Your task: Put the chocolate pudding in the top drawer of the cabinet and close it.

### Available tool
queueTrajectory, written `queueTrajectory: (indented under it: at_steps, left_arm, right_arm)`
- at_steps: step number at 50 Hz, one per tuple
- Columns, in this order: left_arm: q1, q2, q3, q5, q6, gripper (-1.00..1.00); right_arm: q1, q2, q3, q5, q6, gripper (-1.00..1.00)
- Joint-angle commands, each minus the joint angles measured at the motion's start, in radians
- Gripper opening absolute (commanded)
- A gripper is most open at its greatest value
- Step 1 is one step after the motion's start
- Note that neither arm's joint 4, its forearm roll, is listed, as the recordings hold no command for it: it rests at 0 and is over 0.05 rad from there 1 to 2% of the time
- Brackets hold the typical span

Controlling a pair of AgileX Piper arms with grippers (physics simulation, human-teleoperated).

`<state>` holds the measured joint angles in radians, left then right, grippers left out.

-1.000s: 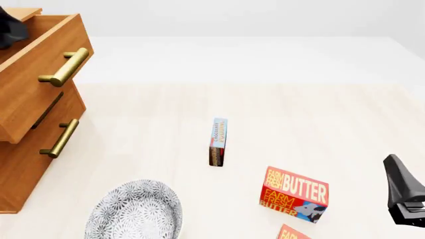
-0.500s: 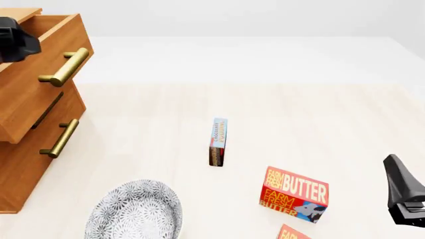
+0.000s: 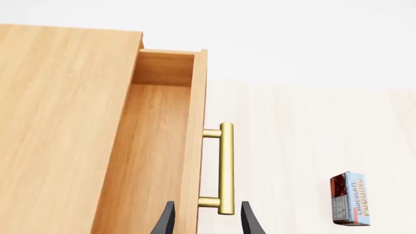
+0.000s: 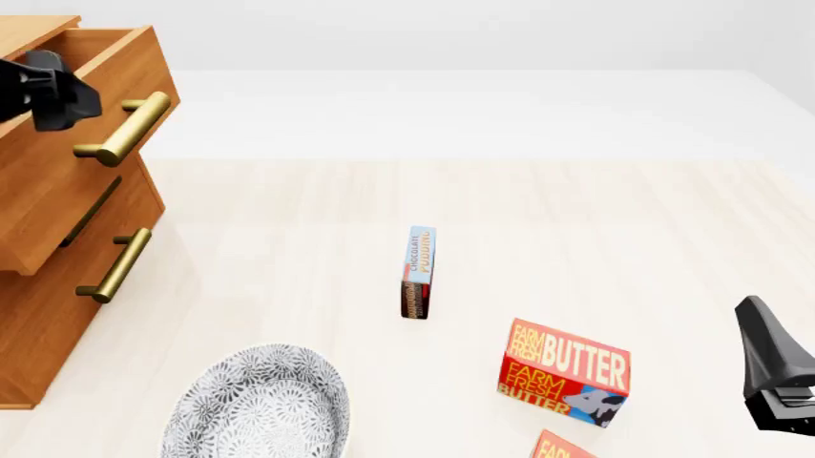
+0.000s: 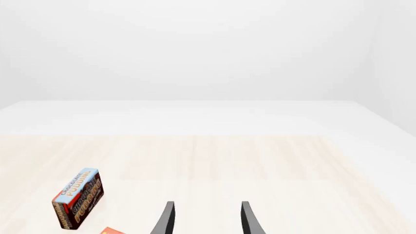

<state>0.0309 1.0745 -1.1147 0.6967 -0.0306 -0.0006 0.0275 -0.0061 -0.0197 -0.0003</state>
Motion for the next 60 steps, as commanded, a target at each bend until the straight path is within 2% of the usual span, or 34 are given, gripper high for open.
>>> queueTrajectory:
  at_steps: [1,27,38,40,60]
  left_arm:
    - [-0.003,0.019,0.013,-0.011,-0.002,1.0]
    - [0.013,0.051,0.035,-0.034,0.014,1.0]
    - [-0.025,0.07,0.047,-0.049,0.009,1.0]
    - [-0.039,0.07,0.047,-0.051,0.032,1.0]
    - [-0.052,0.053,0.078,-0.07,0.042,1.0]
  right_arm:
    - [0.0,0.0,0.0,0.0,0.0,1.0]
    - [0.0,0.0,0.0,0.0,0.0,1.0]
    - [0.0,0.0,0.0,0.0,0.0,1.0]
    - [0.0,0.0,0.0,0.0,0.0,1.0]
    - [0.0,0.0,0.0,0.0,0.0,1.0]
